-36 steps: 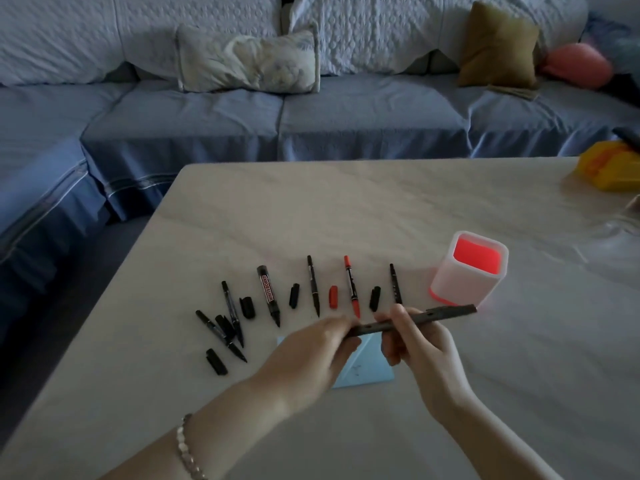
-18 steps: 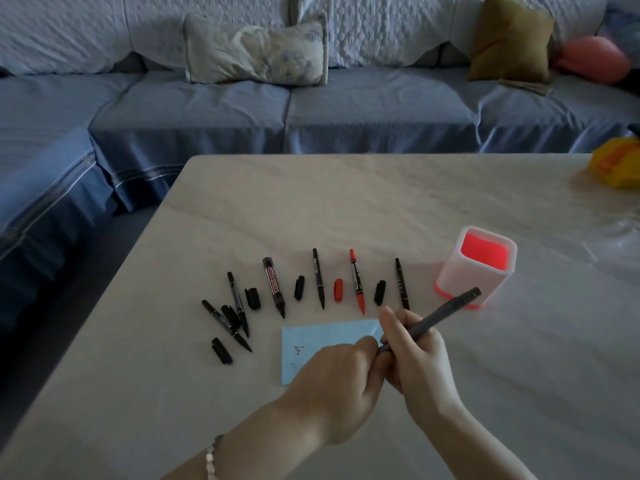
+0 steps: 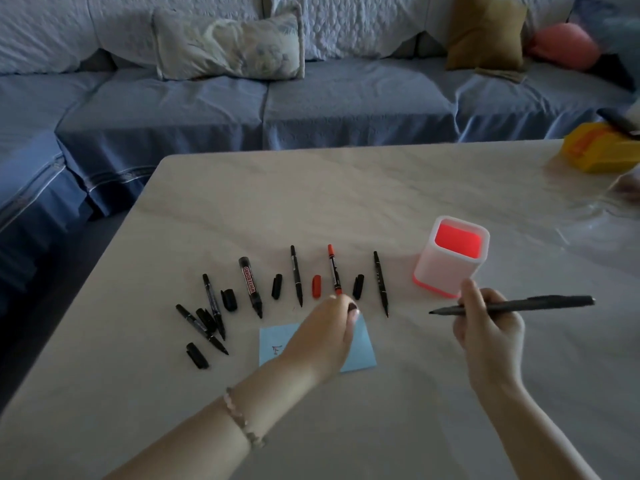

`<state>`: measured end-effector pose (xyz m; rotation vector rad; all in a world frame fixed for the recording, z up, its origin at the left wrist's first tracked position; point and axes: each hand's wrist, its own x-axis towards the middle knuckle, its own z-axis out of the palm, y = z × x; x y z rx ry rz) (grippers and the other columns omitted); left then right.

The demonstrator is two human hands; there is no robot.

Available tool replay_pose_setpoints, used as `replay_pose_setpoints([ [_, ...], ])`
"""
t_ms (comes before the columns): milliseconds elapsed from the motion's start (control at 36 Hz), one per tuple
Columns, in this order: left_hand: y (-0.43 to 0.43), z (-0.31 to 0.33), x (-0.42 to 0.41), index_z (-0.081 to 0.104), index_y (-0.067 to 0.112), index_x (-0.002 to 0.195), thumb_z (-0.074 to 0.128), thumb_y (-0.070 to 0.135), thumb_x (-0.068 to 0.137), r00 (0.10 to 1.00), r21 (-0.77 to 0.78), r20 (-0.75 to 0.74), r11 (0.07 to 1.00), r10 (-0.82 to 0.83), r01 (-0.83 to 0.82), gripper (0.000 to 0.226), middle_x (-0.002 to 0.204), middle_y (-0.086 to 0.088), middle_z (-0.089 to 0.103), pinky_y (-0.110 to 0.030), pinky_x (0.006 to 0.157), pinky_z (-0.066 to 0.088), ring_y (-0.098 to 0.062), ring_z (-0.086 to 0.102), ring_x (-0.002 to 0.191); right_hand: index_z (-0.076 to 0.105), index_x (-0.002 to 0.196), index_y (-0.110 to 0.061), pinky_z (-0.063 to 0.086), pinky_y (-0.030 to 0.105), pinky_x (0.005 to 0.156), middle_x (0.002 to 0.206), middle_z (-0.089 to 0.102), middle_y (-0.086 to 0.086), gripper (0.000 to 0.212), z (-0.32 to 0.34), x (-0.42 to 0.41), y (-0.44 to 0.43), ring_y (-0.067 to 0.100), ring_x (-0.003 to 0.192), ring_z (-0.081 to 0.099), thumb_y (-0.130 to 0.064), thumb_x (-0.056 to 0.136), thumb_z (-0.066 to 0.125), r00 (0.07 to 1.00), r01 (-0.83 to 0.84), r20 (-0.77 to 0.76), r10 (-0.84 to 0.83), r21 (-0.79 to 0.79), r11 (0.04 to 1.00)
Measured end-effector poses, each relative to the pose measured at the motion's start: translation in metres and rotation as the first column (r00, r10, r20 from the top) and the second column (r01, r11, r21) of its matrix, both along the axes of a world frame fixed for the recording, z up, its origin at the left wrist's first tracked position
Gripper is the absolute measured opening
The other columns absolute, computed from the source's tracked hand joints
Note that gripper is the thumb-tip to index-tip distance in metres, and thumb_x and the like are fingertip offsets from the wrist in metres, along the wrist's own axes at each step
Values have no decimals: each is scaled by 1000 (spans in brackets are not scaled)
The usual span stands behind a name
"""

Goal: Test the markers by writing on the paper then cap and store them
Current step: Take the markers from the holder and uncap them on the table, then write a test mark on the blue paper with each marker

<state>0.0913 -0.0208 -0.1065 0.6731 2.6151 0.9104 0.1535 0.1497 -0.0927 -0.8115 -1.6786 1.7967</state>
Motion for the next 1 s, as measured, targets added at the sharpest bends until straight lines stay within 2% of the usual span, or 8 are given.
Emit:
replay_pose_setpoints([
  [111,53,-25,-25,58,9,113,35,23,100,987,-123,-111,987,-118,105,30,115,-9,49,-33,93,36,-25,42,111,46,60,-10,23,13,32,29,34,-4,35,-12,6,16,4,28,27,-18,94,49,997,77,26,-78,25,997],
  [417,122,-59,-39,61,11,112,47,18,95,903,-362,-278,907,-327,217,23,117,-7,54,-36,96,28,-28,36,116,49,63,-8,24,13,33,29,34,-7,33,-34,16,37,3,29,28,-22,93,51,991,92,97,-93,24,996],
  [472,115,-59,-36,65,8,107,55,20,90,896,-327,-307,919,-322,219,23,108,-11,60,-38,93,36,-32,45,111,49,63,-8,25,13,33,29,35,-6,33,-37,16,39,3,29,29,-22,93,51,990,96,104,-99,36,995],
  [556,91,-53,-36,72,12,88,63,29,70,873,-201,-416,962,-255,186,26,81,-4,67,-34,70,52,-29,63,82,49,64,-8,25,13,33,30,36,-6,31,-40,15,41,3,29,29,-21,92,52,989,97,108,-101,42,994],
  [694,8,-51,-14,61,14,118,41,38,85,883,-122,-448,988,-138,93,45,108,1,63,-29,88,49,-13,49,106,54,78,-6,28,12,34,34,40,-6,18,-46,14,36,2,30,34,-17,92,52,991,50,123,-58,60,997],
  [833,-68,-70,8,52,14,128,35,52,86,940,-279,-337,959,-56,-42,59,135,-6,51,-38,99,40,-21,46,125,57,83,-9,35,12,42,43,47,0,12,-52,8,15,3,36,39,-14,92,52,990,-83,122,71,99,992],
  [944,-89,-77,21,37,20,141,18,62,77,975,-275,-222,958,21,-83,79,155,-1,20,-30,113,7,-14,9,143,58,81,-9,43,13,45,47,56,2,14,-54,4,-8,4,40,50,-10,92,51,984,-156,96,151,48,987],
  [1000,-92,-82,24,40,21,140,18,61,80,978,-289,-209,954,15,-76,75,155,-2,21,-27,116,0,-11,1,142,58,79,-10,47,15,48,49,62,2,16,-52,1,-19,6,45,57,-9,92,51,976,-207,72,206,1,978],
])
